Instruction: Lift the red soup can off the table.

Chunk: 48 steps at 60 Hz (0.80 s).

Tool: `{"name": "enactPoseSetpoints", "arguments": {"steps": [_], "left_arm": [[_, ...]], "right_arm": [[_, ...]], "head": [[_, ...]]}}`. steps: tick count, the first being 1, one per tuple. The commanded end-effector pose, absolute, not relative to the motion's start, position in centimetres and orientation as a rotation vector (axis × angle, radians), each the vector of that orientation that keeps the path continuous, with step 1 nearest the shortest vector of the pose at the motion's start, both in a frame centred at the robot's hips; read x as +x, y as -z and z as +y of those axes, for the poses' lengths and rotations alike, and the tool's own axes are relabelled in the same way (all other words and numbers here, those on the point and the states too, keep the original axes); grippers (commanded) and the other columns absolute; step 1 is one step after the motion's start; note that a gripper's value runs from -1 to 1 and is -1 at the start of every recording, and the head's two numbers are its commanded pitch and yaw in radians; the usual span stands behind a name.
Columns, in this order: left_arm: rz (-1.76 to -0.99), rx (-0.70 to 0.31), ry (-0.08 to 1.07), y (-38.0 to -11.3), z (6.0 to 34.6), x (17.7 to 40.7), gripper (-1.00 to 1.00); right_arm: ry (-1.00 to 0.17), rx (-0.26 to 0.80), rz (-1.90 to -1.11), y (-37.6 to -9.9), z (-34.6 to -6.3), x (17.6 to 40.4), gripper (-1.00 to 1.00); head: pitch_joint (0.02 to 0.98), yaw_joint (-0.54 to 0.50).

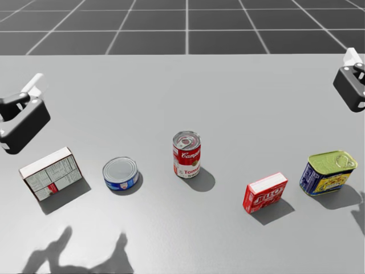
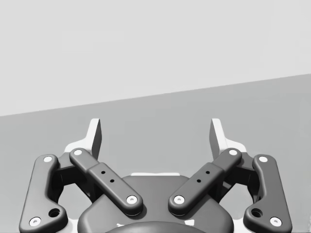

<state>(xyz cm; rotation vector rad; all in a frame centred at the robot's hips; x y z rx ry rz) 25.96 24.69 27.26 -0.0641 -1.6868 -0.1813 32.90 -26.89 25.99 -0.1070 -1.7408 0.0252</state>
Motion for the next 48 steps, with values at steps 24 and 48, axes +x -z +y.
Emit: {"name": "enactPoseSetpoints", "arguments": {"steps": [24, 48], "left_arm": [[-1.491, -0.351, 0.328, -23.7, 18.1, 19.9, -1.0], [-1.414, -0.408, 0.385, -19.5, 14.4, 22.4, -1.0]], "right_arm": [[-0.017, -0.107, -1.753, -26.1, -27.1, 33.0, -1.0], [-0.011, -0.112, -1.765, -26.2, -27.1, 32.8, -1.0]], "head": [[0.736, 0.02], [0.74, 0.02]]}}
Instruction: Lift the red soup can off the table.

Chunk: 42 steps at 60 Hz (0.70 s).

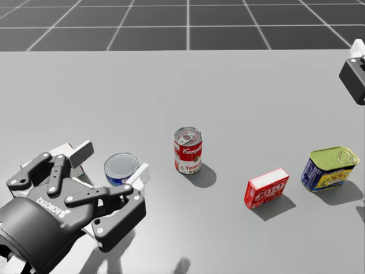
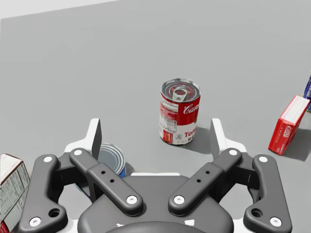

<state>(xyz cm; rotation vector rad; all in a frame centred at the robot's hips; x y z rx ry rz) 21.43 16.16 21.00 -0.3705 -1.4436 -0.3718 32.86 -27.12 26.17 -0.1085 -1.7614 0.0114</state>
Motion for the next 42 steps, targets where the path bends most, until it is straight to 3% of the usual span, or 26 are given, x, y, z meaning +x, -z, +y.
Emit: {"name": "enactPoseSetpoints", "arguments": {"steps": [1, 15, 42], "left_arm": [[-1.416, -0.406, 0.386, -19.4, 14.3, 22.6, -1.0], [-1.363, -0.394, 0.421, -17.9, 12.2, 25.3, -1.0], [-1.331, -0.324, 0.481, -16.3, 8.3, 29.8, -1.0]], "right_arm": [[-0.011, -0.112, -1.766, -26.2, -27.1, 32.8, -1.0], [-0.013, -0.118, -1.77, -26.3, -27.1, 32.8, -1.0], [-0.019, -0.125, -1.778, -26.3, -27.0, 32.8, -1.0]], "head": [[0.741, 0.02], [0.74, 0.02], [0.743, 0.02]]}}
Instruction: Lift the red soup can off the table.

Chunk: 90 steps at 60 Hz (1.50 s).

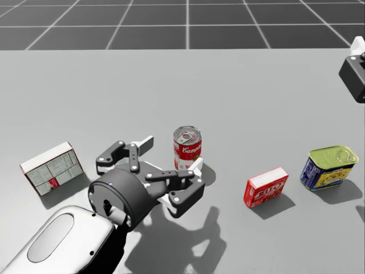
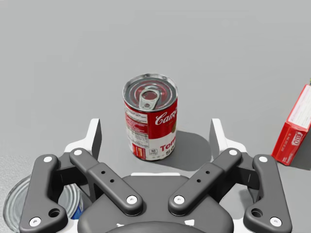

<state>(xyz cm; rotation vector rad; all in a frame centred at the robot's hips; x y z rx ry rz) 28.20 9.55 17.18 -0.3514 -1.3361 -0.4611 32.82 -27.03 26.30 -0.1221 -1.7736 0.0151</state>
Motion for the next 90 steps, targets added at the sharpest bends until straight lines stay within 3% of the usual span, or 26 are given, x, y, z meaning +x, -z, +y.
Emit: {"name": "enactPoseSetpoints", "arguments": {"steps": [1, 21, 36, 38, 39, 40, 42, 49, 68, 90], "left_arm": [[-1.331, -0.323, 0.48, -16.2, 7.9, 30.2, -1.0], [-1.295, -0.298, 0.454, -14.5, 5.9, 33.6, -1.0], [-1.251, -0.305, 0.431, -13.6, 6.0, 33.8, -0.98], [-1.255, -0.302, 0.43, -13.6, 6.0, 33.7, -0.06], [-1.256, -0.302, 0.431, -13.6, 6.0, 33.7, 0.18], [-1.256, -0.306, 0.433, -13.5, 6.0, 33.7, 0.76], [-1.254, -0.309, 0.433, -13.6, 6.0, 33.7, 0.92], [-1.249, -0.325, 0.433, -13.6, 6.0, 33.6, 0.93], [-1.246, -0.333, 0.441, -13.4, 5.9, 33.3, 0.9], [-1.287, -0.346, 0.439, -15.0, 5.4, 33.1, 0.94]], "right_arm": [[-0.022, -0.125, -1.783, -26.4, -27.0, 32.8, -1.0], [-0.026, -0.136, -1.797, -26.4, -27.1, 32.7, -1.0], [-0.023, -0.137, -1.798, -26.5, -27.2, 32.6, -1.0], [-0.024, -0.137, -1.798, -26.5, -27.2, 32.6, -1.0], [-0.024, -0.137, -1.798, -26.5, -27.2, 32.6, -1.0], [-0.023, -0.137, -1.799, -26.5, -27.2, 32.7, -1.0], [-0.023, -0.137, -1.799, -26.5, -27.2, 32.6, -1.0], [-0.024, -0.139, -1.8, -26.5, -27.2, 32.6, -1.0], [-0.024, -0.146, -1.806, -26.5, -27.3, 32.6, -1.0], [-0.029, -0.142, -1.796, -26.4, -27.2, 32.6, -1.0]], "head": [[0.744, 0.02], [0.745, 0.01], [0.742, 0.0], [0.742, 0.0], [0.742, 0.0], [0.741, 0.0], [0.739, 0.0], [0.721, 0.01], [0.49, 0.02], [0.448, 0.02]]}}
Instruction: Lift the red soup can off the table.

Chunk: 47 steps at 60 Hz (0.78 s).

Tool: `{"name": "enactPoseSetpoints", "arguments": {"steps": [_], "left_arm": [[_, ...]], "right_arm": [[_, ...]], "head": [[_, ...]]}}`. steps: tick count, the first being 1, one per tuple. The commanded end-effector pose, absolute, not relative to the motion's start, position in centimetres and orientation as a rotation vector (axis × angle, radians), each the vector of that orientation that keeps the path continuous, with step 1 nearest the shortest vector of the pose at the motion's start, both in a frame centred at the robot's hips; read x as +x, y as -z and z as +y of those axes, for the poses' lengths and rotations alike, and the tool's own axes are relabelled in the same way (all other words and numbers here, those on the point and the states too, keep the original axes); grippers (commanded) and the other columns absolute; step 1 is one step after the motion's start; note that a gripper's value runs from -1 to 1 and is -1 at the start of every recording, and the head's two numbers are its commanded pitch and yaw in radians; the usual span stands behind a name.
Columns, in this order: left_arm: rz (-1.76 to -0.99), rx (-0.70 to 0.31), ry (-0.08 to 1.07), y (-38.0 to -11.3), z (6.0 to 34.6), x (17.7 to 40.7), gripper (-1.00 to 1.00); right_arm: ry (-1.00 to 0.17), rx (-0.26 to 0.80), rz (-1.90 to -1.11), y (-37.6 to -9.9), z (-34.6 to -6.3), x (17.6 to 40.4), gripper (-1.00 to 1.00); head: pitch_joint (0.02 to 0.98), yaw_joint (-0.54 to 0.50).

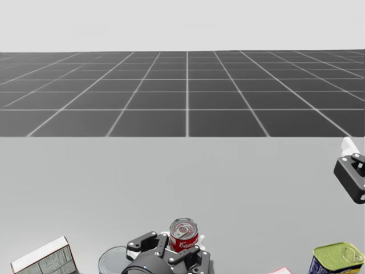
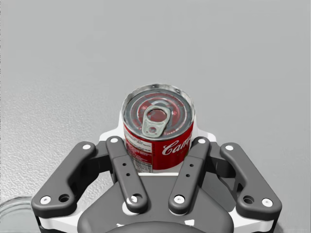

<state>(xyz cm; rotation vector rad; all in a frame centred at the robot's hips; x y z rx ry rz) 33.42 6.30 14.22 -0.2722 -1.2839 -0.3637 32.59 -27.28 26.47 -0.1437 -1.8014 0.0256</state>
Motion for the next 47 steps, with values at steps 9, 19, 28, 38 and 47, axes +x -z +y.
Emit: {"name": "enactPoseSetpoints", "arguments": {"steps": [9, 19, 28, 38, 47], "left_arm": [[-1.328, -0.353, 0.445, -17.7, 5.4, 33.3, 0.93], [-1.389, -0.345, 0.445, -21.6, 6.0, 34.1, 0.94], [-1.47, -0.342, 0.435, -25.8, 6.5, 34.9, 0.97], [-1.541, -0.354, 0.424, -30.1, 6.7, 35.2, 0.99], [-1.619, -0.358, 0.426, -33.8, 6.9, 35.0, 1.0]], "right_arm": [[-0.031, -0.141, -1.794, -26.3, -27.2, 32.7, -1.0], [-0.034, -0.138, -1.792, -26.3, -27.1, 32.7, -1.0], [-0.037, -0.137, -1.789, -26.3, -27.0, 32.7, -1.0], [-0.053, -0.141, -1.792, -26.2, -27.0, 32.8, -1.0], [-0.053, -0.14, -1.789, -26.2, -27.0, 32.8, -1.0]], "head": [[0.445, 0.02], [0.439, 0.03], [0.434, 0.02], [0.431, 0.02], [0.425, 0.02]]}}
